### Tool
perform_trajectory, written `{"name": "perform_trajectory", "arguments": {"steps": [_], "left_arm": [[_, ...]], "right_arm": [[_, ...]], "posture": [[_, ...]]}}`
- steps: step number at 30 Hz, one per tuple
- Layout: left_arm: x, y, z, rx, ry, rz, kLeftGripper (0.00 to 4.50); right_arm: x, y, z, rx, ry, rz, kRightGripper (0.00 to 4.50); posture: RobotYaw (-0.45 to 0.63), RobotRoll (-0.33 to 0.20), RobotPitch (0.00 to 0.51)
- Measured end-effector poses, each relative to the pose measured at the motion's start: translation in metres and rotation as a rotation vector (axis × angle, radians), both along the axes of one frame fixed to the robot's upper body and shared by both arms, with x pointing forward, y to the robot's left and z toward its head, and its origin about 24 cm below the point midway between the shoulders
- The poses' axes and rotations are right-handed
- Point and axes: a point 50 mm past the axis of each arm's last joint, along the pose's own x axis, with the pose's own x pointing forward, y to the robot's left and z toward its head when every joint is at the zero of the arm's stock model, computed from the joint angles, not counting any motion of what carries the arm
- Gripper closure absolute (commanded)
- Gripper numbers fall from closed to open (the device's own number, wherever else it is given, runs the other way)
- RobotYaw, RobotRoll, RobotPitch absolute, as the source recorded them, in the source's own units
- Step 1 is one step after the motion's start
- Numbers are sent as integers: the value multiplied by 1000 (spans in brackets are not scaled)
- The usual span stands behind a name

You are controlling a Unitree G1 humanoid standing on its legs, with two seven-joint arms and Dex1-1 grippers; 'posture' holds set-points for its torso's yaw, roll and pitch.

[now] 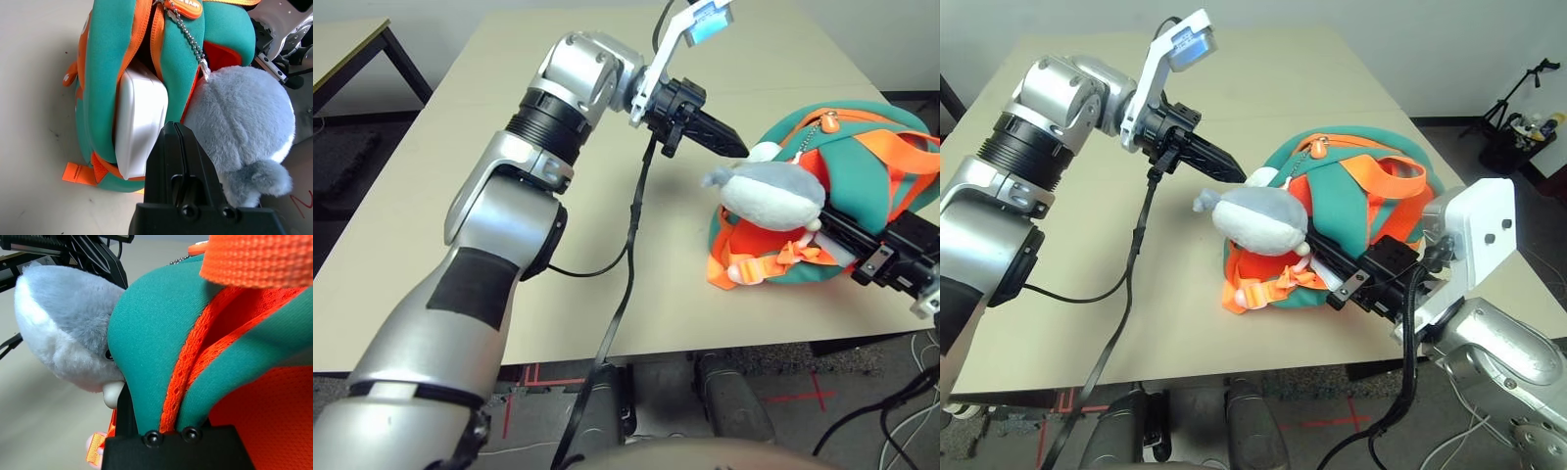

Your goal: Put the pencil case into the backpack and zip it.

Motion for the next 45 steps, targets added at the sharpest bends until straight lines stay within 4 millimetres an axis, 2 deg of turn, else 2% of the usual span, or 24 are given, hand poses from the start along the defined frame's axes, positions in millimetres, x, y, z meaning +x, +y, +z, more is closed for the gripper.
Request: {"name": "perform_trajectory", "arguments": {"steps": [17,32,38,45], "left_arm": [[1,-20,-21,23,-14,-9,4500],[8,-31,-29,-17,-51,35,4500],[2,-47,-49,-23,-4,8,4500],[-2,-57,-65,-16,42,7,4500]], "right_arm": [[0,1,0,6,-7,-15,4363],[0,2,1,10,-9,-17,4363],[1,2,1,11,-12,-14,4363],[1,3,1,17,-13,-17,4363]], "posture": [[-326,0,122],[-319,0,126],[-327,0,129],[-330,0,133]]}}
